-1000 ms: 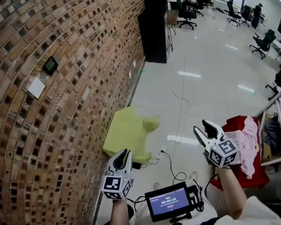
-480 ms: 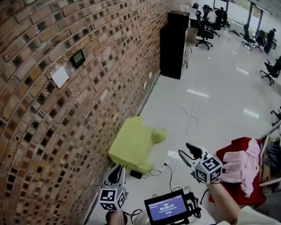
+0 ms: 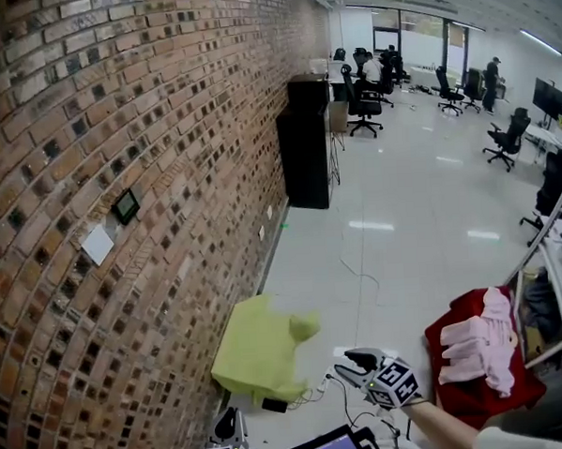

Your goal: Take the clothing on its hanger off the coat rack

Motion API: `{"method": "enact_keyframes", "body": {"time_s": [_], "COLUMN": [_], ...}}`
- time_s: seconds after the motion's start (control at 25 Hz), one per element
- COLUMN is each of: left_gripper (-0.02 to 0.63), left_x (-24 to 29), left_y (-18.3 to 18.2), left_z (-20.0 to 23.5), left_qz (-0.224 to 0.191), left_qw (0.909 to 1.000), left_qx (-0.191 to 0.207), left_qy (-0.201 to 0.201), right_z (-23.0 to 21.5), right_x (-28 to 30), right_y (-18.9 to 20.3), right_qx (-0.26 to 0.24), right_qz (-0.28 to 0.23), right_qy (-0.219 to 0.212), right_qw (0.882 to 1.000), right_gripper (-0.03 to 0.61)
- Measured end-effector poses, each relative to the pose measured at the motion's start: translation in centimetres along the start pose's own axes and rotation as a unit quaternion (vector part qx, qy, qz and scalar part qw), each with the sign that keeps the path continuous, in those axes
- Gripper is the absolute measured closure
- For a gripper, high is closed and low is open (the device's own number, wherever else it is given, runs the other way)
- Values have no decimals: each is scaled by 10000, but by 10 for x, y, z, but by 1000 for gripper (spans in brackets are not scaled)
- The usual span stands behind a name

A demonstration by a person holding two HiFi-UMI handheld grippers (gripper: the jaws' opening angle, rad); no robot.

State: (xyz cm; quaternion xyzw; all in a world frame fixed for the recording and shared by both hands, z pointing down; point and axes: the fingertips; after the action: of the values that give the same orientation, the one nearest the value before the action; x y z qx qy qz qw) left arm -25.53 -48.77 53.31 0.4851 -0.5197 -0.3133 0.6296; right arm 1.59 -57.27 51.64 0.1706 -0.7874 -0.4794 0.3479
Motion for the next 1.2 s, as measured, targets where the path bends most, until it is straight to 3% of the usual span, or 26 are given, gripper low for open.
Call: {"method": "enact_keyframes", "body": {"time_s": [0.52, 0.72, 1.2], "left_gripper": [552, 552, 552], "left_x": [36, 35, 26], "left_y": [-4, -10, -8], "left_z": [-31, -36, -45], "left_qz": [98, 72, -91], "left_qw": [9979, 9973, 9969], "left_qx": [286, 369, 361], "left_qy": [575, 633, 697], "right_z": [-25, -30, -25], "right_x": [-17, -23, -32], "right_y": [19, 19, 13], "right_qx": [373, 483, 324], "right_qz": [-149, -289, -487], "right_qy": [339, 506, 426], "right_qw": [9986, 9971, 9974], "right_gripper": [459, 459, 459]}}
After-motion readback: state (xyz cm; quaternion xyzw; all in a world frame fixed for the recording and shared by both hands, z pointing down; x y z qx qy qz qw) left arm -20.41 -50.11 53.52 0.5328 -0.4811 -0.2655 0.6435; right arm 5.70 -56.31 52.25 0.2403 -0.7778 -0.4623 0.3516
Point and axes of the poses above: the fingertips, and each gripper's own axes: x forward along the fingers, z to its left, y out of its underside, and after that the axes turned 9 degrees about x, right-handed
